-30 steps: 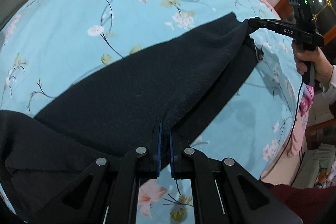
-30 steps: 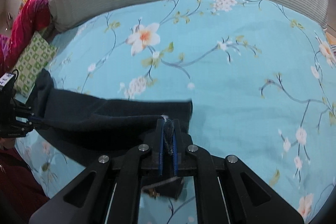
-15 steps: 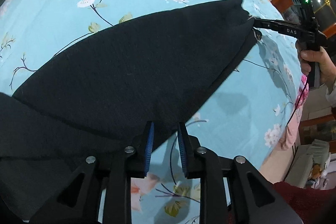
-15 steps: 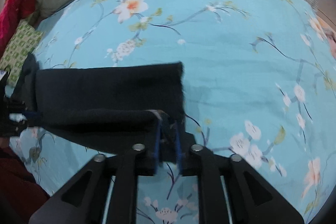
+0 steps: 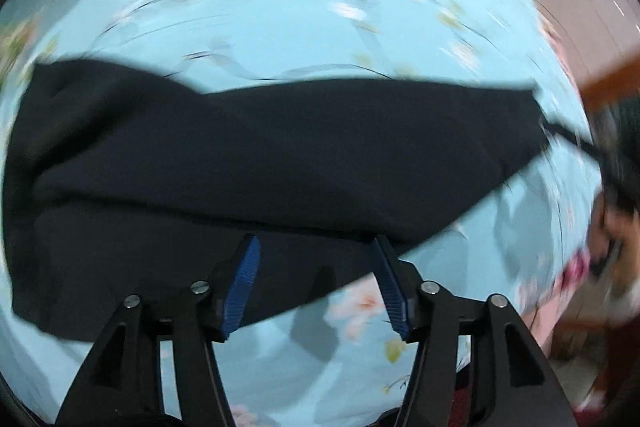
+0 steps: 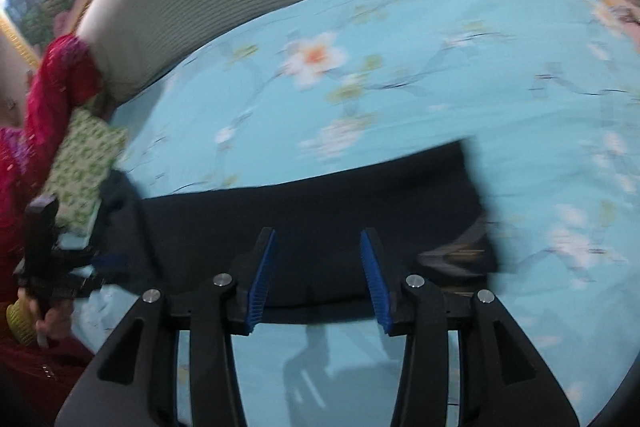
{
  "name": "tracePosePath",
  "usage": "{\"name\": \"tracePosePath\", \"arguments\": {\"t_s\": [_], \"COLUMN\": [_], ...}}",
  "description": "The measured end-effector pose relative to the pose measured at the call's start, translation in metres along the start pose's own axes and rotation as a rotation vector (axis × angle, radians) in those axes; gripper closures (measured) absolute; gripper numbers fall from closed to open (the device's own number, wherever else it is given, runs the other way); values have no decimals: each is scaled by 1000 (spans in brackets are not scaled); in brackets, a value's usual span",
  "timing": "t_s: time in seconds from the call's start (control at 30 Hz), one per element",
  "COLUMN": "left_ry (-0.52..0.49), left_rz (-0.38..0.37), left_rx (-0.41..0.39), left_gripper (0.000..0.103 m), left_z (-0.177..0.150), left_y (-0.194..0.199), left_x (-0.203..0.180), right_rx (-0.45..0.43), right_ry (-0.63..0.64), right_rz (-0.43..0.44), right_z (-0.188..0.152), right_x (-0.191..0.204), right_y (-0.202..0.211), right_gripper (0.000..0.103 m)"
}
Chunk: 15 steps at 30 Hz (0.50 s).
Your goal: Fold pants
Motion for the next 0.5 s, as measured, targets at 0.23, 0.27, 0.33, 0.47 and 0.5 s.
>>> {"name": "tracePosePath", "arguments": {"t_s": [0.23,0.27,0.33,0.47,0.5], "left_ry": [288,326,370,430,452], "left_rz": [101,100,103,114,123], "left_rx": [34,48,71,134,155], "left_gripper": [44,44,43,39,39], "left_z": [42,51,64,89,95], "left_y": [21,22,24,18,14], "left_x": [83,92,104,119,122], "right_rx": [127,147,179,223,234], "right_ry": [92,108,148,246,264], "right_rz": [190,217,266,318,333], "right_z": [-25,-27,-31,-36,-37], "right_x": [97,111,140,187,197], "right_y": [-65,-74,-90,-116,-123], "right_gripper": [58,58,58,46,45]}}
Point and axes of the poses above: each gripper's, at about its wrist camera, not at the fingertips, and y roughly against the way its jaws point, x to its left, z to its top, the point moved 7 cm from there along -y, roughly the way its jaws point, and after that the axes turned 1 degree about -y, right-handed, at the moved point
